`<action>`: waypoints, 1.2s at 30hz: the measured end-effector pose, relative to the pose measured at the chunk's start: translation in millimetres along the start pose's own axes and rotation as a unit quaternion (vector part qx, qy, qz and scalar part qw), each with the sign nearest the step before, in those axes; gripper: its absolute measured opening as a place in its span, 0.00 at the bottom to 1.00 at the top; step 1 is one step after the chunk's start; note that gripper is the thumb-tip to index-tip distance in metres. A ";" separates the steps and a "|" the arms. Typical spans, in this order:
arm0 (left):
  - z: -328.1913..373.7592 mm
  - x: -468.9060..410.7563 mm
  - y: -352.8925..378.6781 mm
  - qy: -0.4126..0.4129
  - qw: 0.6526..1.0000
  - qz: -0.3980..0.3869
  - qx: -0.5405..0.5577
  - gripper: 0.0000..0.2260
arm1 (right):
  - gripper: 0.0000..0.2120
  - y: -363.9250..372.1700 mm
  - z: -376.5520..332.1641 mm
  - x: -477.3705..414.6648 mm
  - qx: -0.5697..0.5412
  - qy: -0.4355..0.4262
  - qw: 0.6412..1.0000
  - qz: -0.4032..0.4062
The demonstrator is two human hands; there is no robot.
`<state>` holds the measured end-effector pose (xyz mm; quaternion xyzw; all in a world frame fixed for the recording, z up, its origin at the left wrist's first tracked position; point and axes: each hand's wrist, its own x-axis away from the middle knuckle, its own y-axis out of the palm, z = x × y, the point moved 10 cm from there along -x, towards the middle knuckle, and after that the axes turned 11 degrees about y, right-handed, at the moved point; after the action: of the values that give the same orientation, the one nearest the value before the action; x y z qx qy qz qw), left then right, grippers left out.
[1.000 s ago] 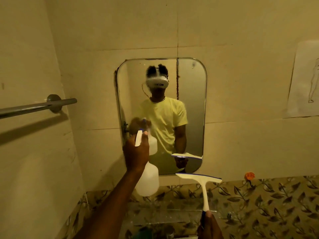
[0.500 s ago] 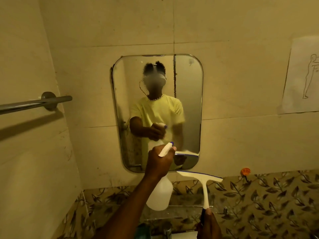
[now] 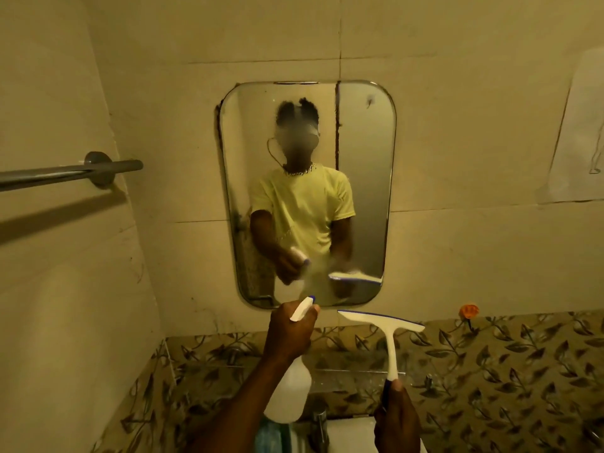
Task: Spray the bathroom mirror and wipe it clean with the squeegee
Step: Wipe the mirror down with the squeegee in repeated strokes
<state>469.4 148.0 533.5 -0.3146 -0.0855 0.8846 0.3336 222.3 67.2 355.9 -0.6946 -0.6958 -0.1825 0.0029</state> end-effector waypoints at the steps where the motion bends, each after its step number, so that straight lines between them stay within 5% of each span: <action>1: -8.6 3.5 -7.3 -0.015 1.000 0.018 -0.015 0.10 | 0.22 3.3 -4.2 3.7 0.017 -0.009 1.000 -0.012; 11: -69.3 12.6 -87.5 -0.100 0.984 0.137 -0.064 0.12 | 0.28 12.4 -21.4 20.5 0.005 -0.005 0.999 -0.043; 19: -48.1 -2.2 -117.8 -0.005 0.990 0.143 0.004 0.07 | 0.12 84.4 -250.4 59.4 0.035 -0.228 0.955 -0.185; 24: -17.4 -13.8 -124.8 0.054 0.987 0.150 0.025 0.05 | 0.17 133.0 -380.3 78.7 0.029 -0.312 0.929 -0.197; 36: -2.3 -26.9 -131.1 0.094 0.984 0.151 0.002 0.09 | 0.18 177.5 -434.5 78.3 0.068 -0.343 0.925 -0.151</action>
<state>556.7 230.6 592.5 -0.4051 -0.0034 0.8914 0.2034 282.9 25.1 826.0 -0.6000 -0.7613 0.1164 -0.2167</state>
